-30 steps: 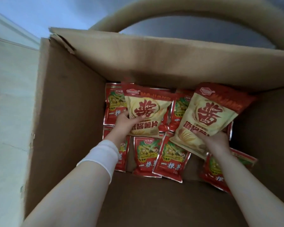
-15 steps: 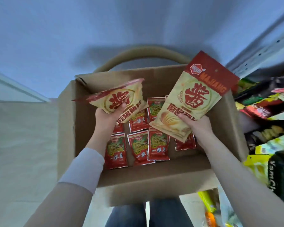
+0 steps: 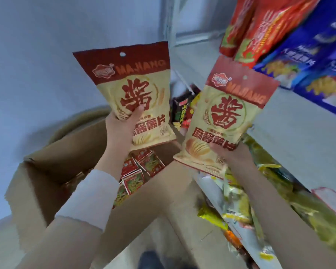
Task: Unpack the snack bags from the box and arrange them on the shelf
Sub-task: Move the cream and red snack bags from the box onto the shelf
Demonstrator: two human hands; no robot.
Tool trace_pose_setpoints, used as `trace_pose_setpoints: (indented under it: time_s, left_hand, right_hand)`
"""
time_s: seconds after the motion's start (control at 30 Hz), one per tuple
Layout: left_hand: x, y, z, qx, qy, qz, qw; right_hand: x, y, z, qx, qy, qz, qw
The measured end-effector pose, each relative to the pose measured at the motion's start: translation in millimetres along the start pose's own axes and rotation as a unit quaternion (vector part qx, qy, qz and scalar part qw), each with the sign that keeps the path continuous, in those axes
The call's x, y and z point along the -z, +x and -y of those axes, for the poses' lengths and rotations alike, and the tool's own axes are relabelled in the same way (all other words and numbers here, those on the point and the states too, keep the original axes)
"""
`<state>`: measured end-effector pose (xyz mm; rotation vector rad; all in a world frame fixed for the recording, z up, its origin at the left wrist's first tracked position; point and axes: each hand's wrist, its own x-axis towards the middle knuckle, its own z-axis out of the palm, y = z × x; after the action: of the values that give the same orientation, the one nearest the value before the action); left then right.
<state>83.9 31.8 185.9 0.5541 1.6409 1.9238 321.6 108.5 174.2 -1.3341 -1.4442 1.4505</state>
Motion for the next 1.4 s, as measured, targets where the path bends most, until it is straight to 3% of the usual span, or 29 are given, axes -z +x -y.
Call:
trace_pose_setpoints:
  time_s: [0.2, 0.43, 0.73, 1.07, 1.23, 1.4]
  left_hand:
    - [-146, -84, -35, -0.065, 0.018, 0.184, 0.981]
    - [-311, -221, -26, -0.104, 0.027, 0.338, 0.935]
    - [-478, -335, 10, -0.095, 0.082, 0.528, 0.84]
    - [-632, -378, 62, -0.124, 0.127, 0.585, 0.792]
    - [-667, -387, 85, -0.124, 0.142, 0.573, 0.798]
    - [-683, -386, 113, -0.184, 0.177, 0.518, 0.817]
  right_hand:
    - [145, -60, 19, 0.053, 0.02, -0.139, 0.989]
    - [332, -142, -6, 0.036, 0.051, -0.306, 0.95]
    - [493, -197, -40, -0.021, 0.057, -0.448, 0.892]
    - [596, -162, -55, -0.071, 0.024, -0.477, 0.876]
    - [621, -141, -71, -0.096, 0.005, -0.467, 0.879]
    - [631, -128, -82, -0.111, 0.002, -0.474, 0.873]
